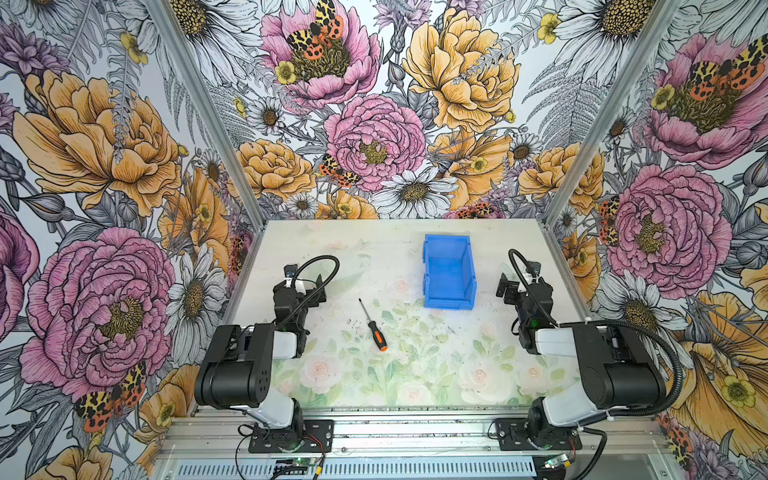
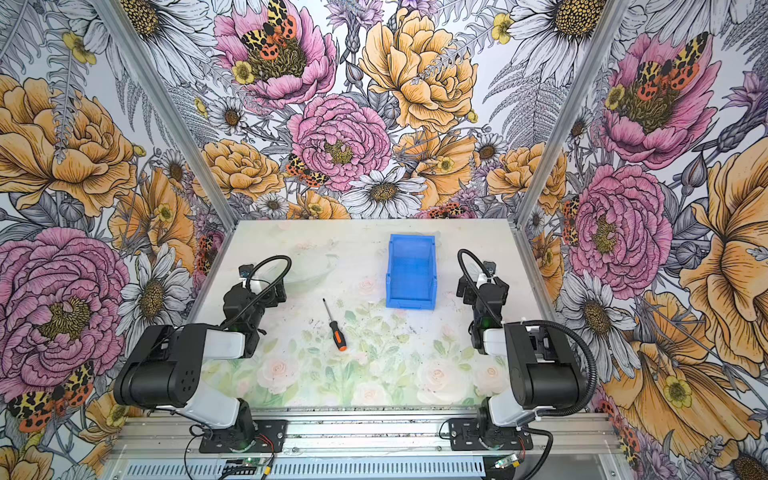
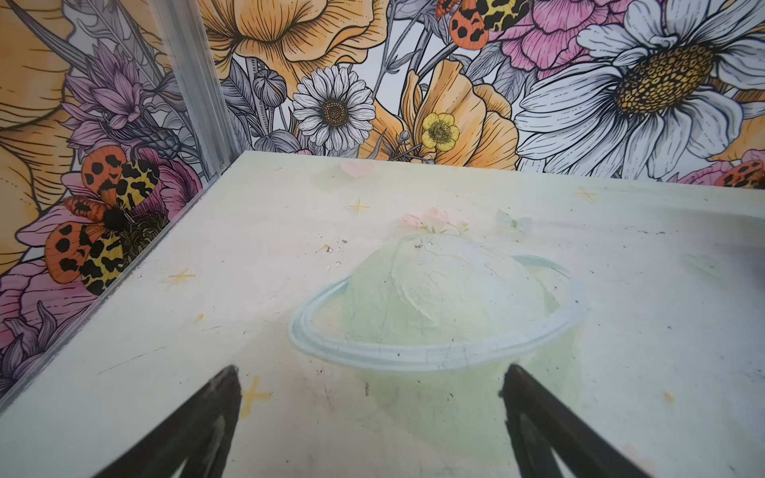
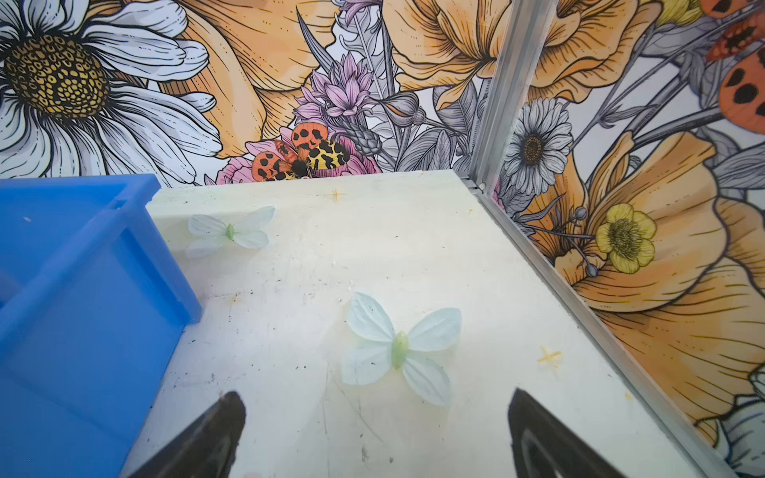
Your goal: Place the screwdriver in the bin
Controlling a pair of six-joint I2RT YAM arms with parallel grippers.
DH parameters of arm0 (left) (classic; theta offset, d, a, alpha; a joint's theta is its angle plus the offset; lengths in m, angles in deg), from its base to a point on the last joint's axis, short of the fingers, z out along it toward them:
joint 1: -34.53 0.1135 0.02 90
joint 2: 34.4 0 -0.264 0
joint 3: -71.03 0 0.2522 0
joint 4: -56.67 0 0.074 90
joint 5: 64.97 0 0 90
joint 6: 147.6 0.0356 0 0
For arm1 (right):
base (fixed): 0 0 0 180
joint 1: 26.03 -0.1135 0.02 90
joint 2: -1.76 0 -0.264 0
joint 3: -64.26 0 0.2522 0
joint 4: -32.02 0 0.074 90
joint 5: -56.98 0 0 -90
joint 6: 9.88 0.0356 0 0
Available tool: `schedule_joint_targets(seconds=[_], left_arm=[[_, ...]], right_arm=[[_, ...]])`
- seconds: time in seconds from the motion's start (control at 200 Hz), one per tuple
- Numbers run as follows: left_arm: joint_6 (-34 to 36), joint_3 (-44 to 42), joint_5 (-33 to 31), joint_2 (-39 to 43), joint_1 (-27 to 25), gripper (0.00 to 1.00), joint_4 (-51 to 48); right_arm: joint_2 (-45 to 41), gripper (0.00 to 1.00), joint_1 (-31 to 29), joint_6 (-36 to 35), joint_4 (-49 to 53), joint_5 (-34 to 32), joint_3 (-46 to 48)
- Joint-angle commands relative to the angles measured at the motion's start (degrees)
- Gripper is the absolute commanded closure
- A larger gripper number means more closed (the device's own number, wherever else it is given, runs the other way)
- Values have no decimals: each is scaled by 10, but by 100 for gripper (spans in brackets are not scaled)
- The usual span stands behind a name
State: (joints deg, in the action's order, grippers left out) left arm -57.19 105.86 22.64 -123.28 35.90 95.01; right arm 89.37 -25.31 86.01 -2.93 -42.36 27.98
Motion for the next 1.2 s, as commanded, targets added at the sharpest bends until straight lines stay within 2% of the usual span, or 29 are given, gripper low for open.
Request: schedule_joint_targets(seconds=[0.0,1.196], left_arm=[[-1,9,12,2,2,1,8],[-2,14,8,12,2,1,-11]], right_arm=[[3,0,-3,-5,-13,-6,3],[1,0,-4,-5,-17,-6,5]])
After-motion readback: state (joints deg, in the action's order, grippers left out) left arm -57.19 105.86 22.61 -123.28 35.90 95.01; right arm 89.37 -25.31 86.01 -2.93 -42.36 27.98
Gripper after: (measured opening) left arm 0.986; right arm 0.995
